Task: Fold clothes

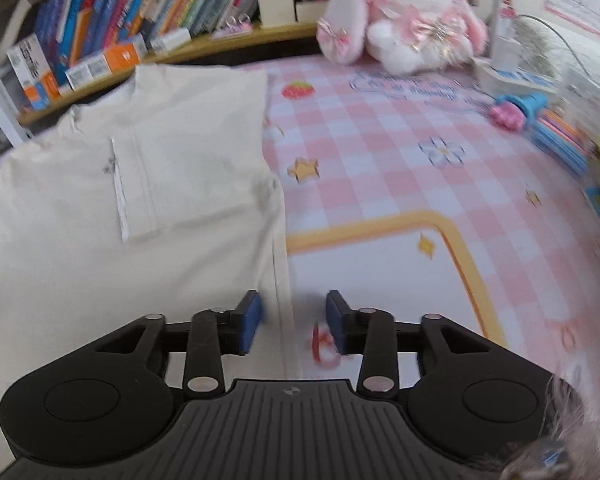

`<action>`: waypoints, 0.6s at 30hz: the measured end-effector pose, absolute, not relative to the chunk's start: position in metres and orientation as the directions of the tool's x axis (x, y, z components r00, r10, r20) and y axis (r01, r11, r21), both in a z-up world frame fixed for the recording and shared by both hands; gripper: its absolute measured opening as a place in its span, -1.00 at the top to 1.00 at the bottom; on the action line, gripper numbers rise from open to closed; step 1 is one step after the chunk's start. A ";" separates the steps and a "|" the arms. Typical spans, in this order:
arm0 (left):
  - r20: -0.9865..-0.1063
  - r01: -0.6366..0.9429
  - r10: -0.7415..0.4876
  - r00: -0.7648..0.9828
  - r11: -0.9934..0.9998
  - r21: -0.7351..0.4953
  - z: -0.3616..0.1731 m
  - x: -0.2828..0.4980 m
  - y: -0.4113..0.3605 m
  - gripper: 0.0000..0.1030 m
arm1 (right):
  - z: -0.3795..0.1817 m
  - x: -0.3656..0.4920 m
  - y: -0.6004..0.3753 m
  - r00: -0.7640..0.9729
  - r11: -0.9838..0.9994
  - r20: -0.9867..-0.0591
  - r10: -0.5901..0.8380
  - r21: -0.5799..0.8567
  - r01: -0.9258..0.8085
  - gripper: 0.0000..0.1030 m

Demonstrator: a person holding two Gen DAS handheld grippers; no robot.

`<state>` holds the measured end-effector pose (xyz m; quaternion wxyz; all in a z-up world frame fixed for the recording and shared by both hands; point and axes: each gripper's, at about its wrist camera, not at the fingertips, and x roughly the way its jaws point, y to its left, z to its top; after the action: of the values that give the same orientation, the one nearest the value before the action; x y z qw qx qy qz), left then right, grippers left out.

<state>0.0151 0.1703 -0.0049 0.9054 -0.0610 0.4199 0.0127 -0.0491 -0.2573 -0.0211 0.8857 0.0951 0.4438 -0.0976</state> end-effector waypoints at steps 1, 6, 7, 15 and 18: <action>-0.763 -0.075 -0.038 0.646 0.991 -0.113 -0.006 0.018 0.179 -1.00 | -0.022 -0.052 -0.251 0.583 0.967 -0.806 -0.101 0.057 0.247 0.84; -0.757 -0.056 -0.071 0.650 0.988 -0.141 -0.010 0.028 0.205 -1.00 | -0.024 -0.060 -0.233 0.549 0.955 -0.810 -0.205 -0.043 0.293 0.93; -0.754 -0.051 -0.075 0.652 0.988 -0.143 -0.010 0.029 0.210 -1.00 | -0.024 -0.060 -0.231 0.541 0.949 -0.812 -0.220 -0.050 0.310 0.93; -0.745 -0.101 -0.153 0.649 0.954 -0.284 -0.009 0.041 0.251 -0.97 | -0.024 -0.059 -0.225 0.521 0.927 -0.806 -0.281 -0.086 0.366 0.68; -0.733 -0.155 -0.205 0.648 0.907 -0.391 -0.011 0.047 0.266 -0.93 | -0.020 -0.065 -0.219 0.518 0.906 -0.795 -0.316 -0.091 0.413 0.57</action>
<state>0.0471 0.2660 -0.0114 0.8819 -0.2150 0.4193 -0.0143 -0.0652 -0.2189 -0.0201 0.8696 0.0544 0.4437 -0.2095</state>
